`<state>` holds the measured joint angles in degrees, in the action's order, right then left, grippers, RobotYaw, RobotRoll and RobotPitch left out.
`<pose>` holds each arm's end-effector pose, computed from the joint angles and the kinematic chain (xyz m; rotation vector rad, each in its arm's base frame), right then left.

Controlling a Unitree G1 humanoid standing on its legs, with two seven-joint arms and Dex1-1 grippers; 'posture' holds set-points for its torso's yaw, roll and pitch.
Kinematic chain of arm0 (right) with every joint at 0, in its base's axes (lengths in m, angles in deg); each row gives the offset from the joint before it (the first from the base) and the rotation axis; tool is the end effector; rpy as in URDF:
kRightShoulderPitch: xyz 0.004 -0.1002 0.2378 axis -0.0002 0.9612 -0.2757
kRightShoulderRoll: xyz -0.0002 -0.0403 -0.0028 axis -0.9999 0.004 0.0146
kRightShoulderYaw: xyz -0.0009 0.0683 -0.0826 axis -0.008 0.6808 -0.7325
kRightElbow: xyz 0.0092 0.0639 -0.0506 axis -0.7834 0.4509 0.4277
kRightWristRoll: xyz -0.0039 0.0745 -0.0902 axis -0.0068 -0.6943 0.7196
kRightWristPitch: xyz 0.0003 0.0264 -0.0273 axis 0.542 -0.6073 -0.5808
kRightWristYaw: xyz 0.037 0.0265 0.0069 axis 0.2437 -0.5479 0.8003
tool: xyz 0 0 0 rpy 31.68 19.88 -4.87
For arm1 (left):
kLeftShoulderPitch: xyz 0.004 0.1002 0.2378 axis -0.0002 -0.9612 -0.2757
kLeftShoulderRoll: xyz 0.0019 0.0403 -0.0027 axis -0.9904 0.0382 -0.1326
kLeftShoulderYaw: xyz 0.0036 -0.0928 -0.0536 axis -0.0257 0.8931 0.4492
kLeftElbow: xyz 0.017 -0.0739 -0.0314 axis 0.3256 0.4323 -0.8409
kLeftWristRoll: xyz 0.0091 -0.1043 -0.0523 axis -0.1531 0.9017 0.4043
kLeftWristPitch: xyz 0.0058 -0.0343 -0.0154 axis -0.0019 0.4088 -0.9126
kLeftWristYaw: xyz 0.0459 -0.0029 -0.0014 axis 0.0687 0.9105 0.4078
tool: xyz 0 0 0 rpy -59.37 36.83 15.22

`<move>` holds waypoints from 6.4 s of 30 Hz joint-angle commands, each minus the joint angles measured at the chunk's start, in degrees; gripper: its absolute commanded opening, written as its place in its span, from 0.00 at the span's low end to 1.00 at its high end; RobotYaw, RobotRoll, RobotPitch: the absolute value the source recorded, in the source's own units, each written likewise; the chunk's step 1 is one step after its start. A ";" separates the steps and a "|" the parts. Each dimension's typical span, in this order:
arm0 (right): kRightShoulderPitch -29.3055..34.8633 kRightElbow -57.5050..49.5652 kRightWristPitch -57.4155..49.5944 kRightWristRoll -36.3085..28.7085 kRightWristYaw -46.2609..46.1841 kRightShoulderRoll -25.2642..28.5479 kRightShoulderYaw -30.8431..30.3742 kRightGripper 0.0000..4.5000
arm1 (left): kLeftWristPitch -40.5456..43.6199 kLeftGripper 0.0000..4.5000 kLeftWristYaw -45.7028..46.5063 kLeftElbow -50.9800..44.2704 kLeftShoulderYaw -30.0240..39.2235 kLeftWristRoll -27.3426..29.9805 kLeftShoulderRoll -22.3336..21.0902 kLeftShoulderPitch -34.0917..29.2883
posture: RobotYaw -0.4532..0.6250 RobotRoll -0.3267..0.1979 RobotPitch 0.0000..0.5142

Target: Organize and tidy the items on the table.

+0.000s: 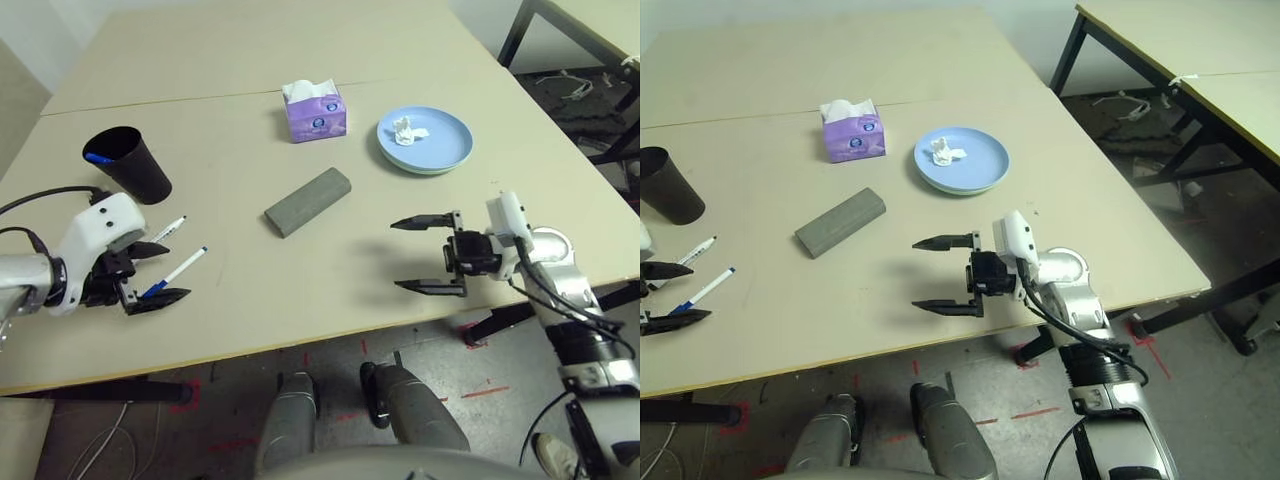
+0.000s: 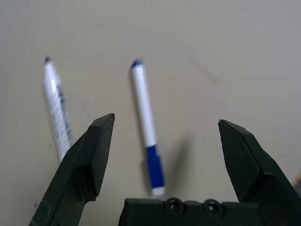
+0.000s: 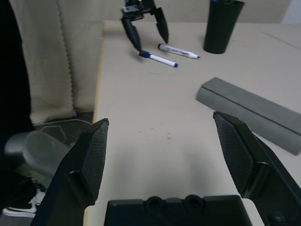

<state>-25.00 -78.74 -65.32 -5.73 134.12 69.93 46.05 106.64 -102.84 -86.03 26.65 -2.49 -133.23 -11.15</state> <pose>0.2945 -0.2025 0.1308 -0.3020 -0.2282 1.6027 0.2045 0.3575 0.2082 0.5947 0.7145 -0.6543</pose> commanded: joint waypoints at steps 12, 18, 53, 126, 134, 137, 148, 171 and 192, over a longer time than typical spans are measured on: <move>1.57 -4.98 -2.68 -0.80 -1.85 -0.80 -1.47 1.00 | 0.01 0.99 2.18 8.83 -8.72 -4.76 5.52 7.92 | 0.30 0.62 0.36; 0.72 -5.93 -3.88 -1.17 -2.82 -0.52 -1.03 1.00 | -0.53 0.99 2.53 9.86 -10.06 -6.06 7.78 8.35 | 0.29 0.62 0.36; 0.63 -6.76 -10.07 -3.46 -12.41 -2.07 1.20 1.00 | -17.72 0.01 0.75 3.92 6.79 6.01 17.63 4.69 | 0.33 0.62 0.33; 2.37 -9.28 -16.14 -1.12 -24.26 -3.39 3.32 1.00 | -62.54 0.01 39.79 68.07 6.98 -6.56 26.82 49.30 | 0.34 0.62 0.36; 2.51 -12.87 -18.41 -2.22 -25.10 -3.61 2.86 1.00 | -63.71 0.01 40.74 67.33 7.82 -5.07 27.78 48.18 | 0.34 0.62 0.36; 2.32 -14.13 -19.43 -2.76 -25.77 -3.80 2.94 1.00 | -63.89 0.30 40.23 66.84 8.66 -3.90 27.52 47.77 | 0.33 0.62 0.36; 2.17 -14.64 -20.21 -3.06 -26.30 -4.51 2.56 1.00 | -64.05 1.00 38.95 64.09 9.84 -2.06 26.87 45.23 | 0.34 0.62 0.36; 3.66 -12.14 -17.73 -1.88 -25.31 -4.71 2.14 1.00 | -12.35 1.00 4.54 18.25 5.17 5.24 3.82 7.84 | 0.36 0.62 0.35; 5.74 -14.12 -15.30 -0.63 -23.87 -2.68 1.76 1.00 | -13.15 1.00 6.61 40.44 -7.63 -6.61 13.14 24.57 | 0.31 0.62 0.34</move>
<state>-19.92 -92.51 -81.33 -6.94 109.67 66.84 48.66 93.65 -95.33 -47.20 20.45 -7.90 -120.58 13.69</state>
